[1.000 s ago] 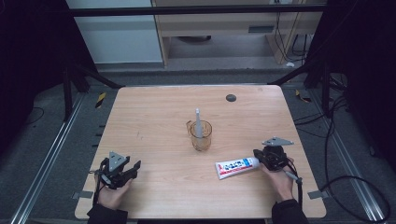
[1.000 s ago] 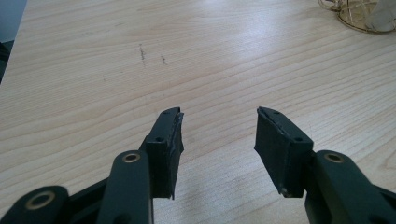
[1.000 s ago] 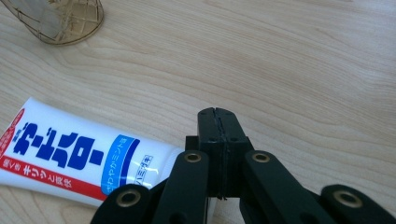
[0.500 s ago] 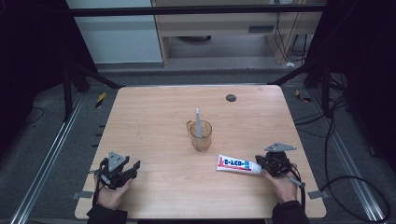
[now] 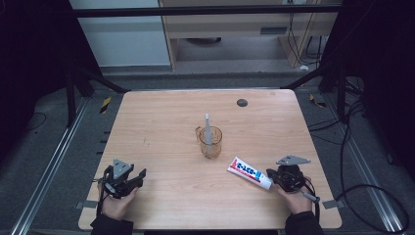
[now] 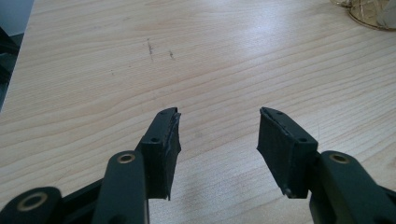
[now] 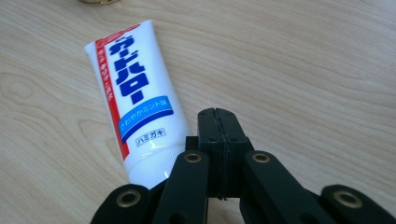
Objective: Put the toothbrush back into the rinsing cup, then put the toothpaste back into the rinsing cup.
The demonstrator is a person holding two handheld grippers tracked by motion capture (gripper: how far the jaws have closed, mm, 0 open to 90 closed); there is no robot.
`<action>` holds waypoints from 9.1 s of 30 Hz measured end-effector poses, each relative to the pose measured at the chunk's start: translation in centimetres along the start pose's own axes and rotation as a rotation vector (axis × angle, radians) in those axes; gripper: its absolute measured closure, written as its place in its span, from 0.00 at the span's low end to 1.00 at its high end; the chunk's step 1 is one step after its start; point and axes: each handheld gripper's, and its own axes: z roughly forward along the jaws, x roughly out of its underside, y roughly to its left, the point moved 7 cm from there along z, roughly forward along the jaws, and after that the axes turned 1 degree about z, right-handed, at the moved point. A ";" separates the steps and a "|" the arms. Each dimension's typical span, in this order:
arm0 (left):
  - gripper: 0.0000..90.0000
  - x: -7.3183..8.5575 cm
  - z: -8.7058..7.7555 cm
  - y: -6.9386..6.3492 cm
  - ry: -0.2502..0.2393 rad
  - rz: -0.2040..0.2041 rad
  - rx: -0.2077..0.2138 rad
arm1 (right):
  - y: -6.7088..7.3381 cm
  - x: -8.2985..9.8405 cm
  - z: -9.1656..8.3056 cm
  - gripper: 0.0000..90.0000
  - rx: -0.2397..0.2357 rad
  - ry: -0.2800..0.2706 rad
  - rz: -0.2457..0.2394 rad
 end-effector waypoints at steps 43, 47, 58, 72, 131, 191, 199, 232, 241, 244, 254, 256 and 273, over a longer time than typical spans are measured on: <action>0.51 0.1 0.4 0.4 0.008 -0.009 0.005 | 2.2 -3.3 -1.5 0.67 -0.013 -0.063 -0.040; 0.51 0.1 0.5 0.3 0.008 -0.007 0.005 | 3.0 -3.5 -0.8 0.57 -0.017 -0.028 -0.063; 0.51 0.1 0.5 0.3 0.009 -0.008 0.006 | 4.3 -3.8 1.6 0.47 -0.030 0.053 -0.085; 0.51 0.1 0.6 0.3 0.017 -0.005 0.005 | 4.4 -3.5 3.1 0.44 -0.030 0.123 -0.084; 0.50 0.1 0.7 0.2 0.025 0.003 0.001 | 4.7 -4.7 2.3 0.75 -0.058 0.080 -0.038; 0.50 0.1 0.9 0.5 0.023 -0.015 0.002 | 6.6 -21.3 3.4 0.76 -0.047 -0.646 0.117; 0.50 0.1 1.0 0.4 0.023 -0.014 0.006 | 7.4 -21.5 4.7 0.76 -0.078 -0.645 0.120; 0.50 0.1 1.0 0.5 0.023 -0.012 0.007 | 9.2 -20.8 8.2 0.76 -0.137 -0.618 0.126; 0.50 0.1 1.1 0.4 0.025 -0.011 0.008 | 9.4 -20.0 9.1 0.75 -0.148 -0.587 0.128; 0.50 0.1 1.1 0.4 0.024 -0.010 0.008 | 9.4 -19.8 9.3 0.74 -0.156 -0.576 0.128; 0.50 0.1 1.1 0.4 0.027 -0.008 0.008 | 9.4 -19.0 9.6 0.72 -0.167 -0.521 0.108; 0.50 0.1 1.1 0.4 0.027 -0.008 0.008 | 9.4 -18.9 9.6 0.72 -0.165 -0.514 0.105; 0.50 0.1 1.2 0.4 0.028 -0.008 0.007 | 9.2 -17.8 8.6 0.66 -0.157 -0.462 0.042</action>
